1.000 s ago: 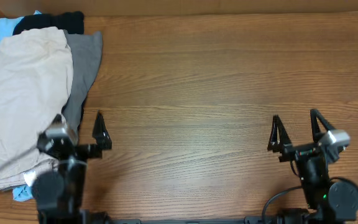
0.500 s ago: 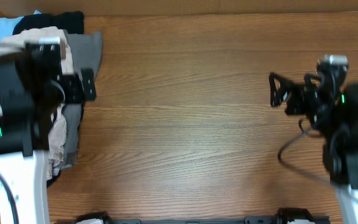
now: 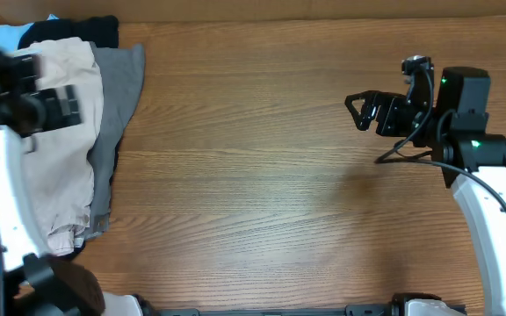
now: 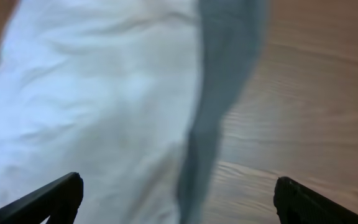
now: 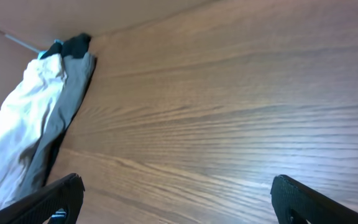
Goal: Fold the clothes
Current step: 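Reach the left gripper to the beige shorts on the pile and grasp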
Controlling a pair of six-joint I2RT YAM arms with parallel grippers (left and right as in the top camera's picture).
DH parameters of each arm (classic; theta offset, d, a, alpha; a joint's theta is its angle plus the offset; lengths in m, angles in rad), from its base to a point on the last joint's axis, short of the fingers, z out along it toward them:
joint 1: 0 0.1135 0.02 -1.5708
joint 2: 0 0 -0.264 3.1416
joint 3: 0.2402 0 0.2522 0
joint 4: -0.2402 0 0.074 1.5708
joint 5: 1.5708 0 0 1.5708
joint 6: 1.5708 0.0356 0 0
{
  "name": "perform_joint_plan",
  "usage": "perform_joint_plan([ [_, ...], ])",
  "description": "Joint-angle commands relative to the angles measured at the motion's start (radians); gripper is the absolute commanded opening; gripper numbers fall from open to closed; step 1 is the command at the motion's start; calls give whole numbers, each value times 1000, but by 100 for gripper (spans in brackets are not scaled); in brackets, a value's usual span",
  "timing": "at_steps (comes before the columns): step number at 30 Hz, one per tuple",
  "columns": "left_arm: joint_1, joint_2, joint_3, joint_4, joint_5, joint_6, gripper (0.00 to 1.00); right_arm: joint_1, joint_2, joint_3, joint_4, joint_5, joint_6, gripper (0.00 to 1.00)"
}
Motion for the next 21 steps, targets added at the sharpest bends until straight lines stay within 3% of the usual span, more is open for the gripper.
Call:
perform_joint_plan([
  [1, 117, 50, 21, 38, 26, 10, 99, -3, 9, 25, 2, -43, 0, 100],
  [7, 266, 164, 21, 112, 27, 11, 98, -3, 18, 25, -24, -43, -4, 100],
  [15, 335, 323, 21, 119, 2, 89, 94, -3, 23, 25, -69, -24, -4, 100],
  [18, 347, 361, 21, 123, 4, 89, 88, -3, 23, 25, -85, -11, -4, 100],
  [21, 348, 383, 21, 130, 3, 89, 72, -3, 23, 25, -90, -8, -4, 100],
])
